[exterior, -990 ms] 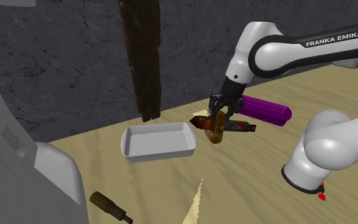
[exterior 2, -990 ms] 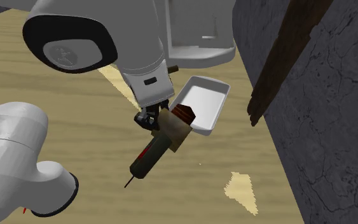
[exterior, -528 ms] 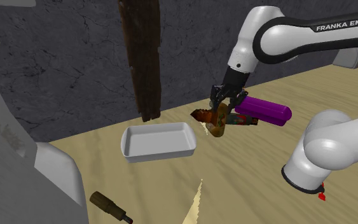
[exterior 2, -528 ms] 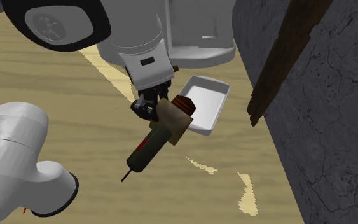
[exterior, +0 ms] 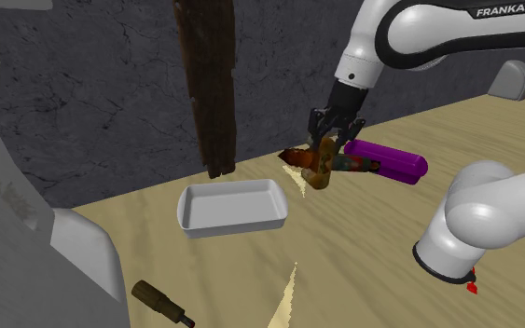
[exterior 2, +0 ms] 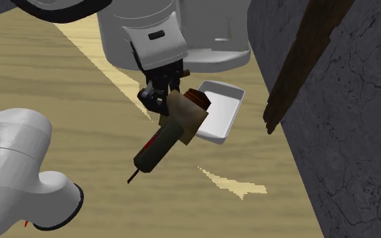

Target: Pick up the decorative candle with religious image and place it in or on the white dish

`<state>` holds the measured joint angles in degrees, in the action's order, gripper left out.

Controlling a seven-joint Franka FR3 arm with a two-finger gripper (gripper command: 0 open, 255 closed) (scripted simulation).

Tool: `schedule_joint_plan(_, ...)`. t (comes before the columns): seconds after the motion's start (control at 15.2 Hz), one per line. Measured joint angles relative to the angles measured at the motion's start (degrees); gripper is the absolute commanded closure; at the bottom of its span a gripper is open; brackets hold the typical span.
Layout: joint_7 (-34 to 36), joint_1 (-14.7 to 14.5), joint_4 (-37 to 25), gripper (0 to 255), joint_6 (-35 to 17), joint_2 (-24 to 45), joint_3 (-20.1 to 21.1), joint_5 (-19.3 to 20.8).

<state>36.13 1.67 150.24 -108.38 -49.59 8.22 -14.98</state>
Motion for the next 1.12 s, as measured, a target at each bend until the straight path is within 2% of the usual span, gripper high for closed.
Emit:
schedule_joint_plan(0.53, 7.7, -1.0, -12.3, 255, -3.4, 14.0, 7.9, -2.0)
schedule_joint_plan(0.79, 12.2, -0.6, -20.1, 255, -4.3, 21.8, 11.8, -1.3)
schedule_joint_plan(1.12, 18.3, 0.1, -31.1, 255, -4.7, 32.5, 16.7, 1.8)
